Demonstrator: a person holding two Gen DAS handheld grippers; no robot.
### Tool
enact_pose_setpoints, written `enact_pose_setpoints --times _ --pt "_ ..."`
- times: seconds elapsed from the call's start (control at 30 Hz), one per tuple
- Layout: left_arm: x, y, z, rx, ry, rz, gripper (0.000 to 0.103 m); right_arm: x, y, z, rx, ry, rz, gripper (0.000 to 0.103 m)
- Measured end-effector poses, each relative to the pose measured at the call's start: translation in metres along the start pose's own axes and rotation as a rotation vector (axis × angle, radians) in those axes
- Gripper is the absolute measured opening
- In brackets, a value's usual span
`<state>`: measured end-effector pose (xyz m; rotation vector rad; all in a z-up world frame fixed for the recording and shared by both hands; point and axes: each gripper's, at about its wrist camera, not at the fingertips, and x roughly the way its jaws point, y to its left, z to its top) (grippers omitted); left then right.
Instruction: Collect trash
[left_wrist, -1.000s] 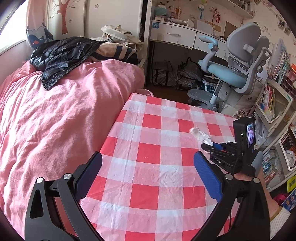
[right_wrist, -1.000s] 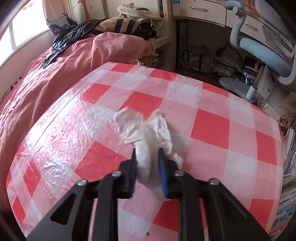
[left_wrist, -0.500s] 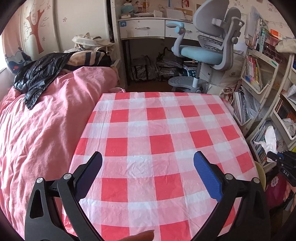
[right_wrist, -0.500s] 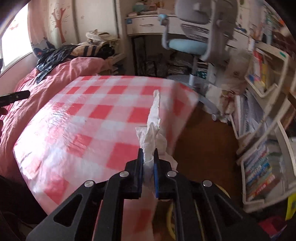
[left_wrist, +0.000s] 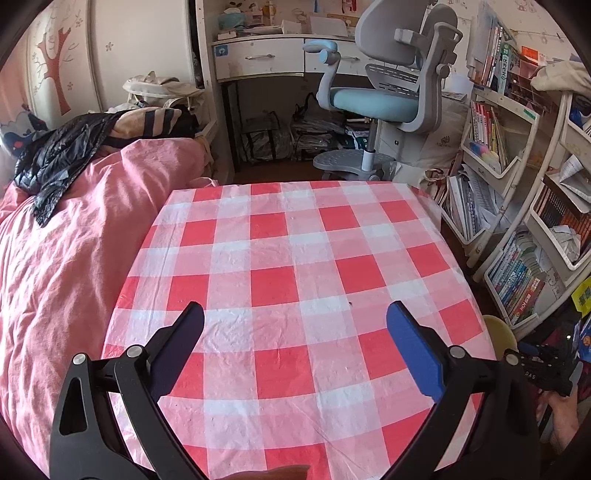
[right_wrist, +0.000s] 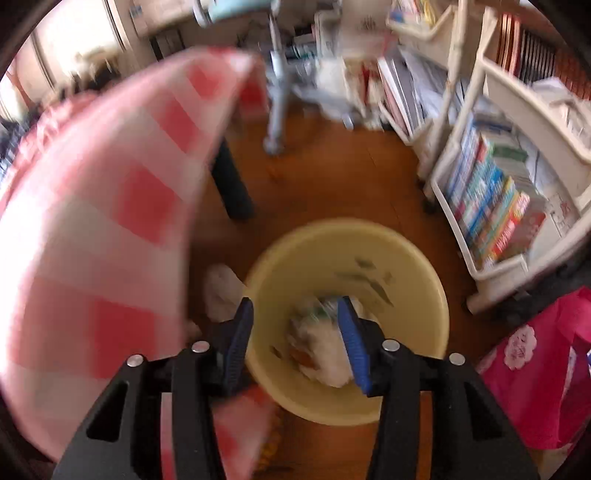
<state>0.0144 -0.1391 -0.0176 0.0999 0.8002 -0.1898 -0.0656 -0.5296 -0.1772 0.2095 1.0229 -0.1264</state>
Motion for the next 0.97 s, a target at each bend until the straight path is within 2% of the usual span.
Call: enact_pose_setpoints --times 0.1,0.27,0.37,0.43,0.5,0.67,0.77,0.87,0.97 --pt "-0.003 0.000 0.000 -0.007 -0.010 -0.012 0.096 -0.043 0.033 0.023 -0.066 -0.126 0.055 0.060" --pt "-0.011 0.004 -0.001 -0.014 -0.044 -0.024 0.096 -0.114 0.114 0.056 -0.189 -0.310 0.159 0.083" --pt "-0.019 0.013 -0.002 -0.039 -0.072 -0.033 0.096 -0.135 0.162 0.058 -0.245 -0.385 0.170 0.094" --pt "-0.025 0.019 -0.003 -0.044 -0.097 -0.039 0.096 -0.136 0.190 0.054 -0.272 -0.416 0.175 0.095" --pt "-0.030 0.021 -0.004 -0.028 -0.115 -0.020 0.096 -0.129 0.208 0.049 -0.307 -0.423 0.147 0.095" --pt "-0.040 0.029 -0.003 -0.008 -0.154 -0.018 0.096 -0.111 0.237 0.048 -0.358 -0.359 0.075 0.095" --pt "-0.046 0.026 -0.001 0.040 -0.198 0.061 0.096 -0.108 0.243 0.045 -0.387 -0.360 0.069 0.095" --pt "-0.044 0.023 0.001 0.084 -0.166 0.086 0.096 -0.104 0.251 0.039 -0.418 -0.346 0.064 0.095" --pt "-0.038 0.029 0.003 0.057 -0.118 0.069 0.096 -0.100 0.257 0.038 -0.445 -0.337 0.055 0.095"
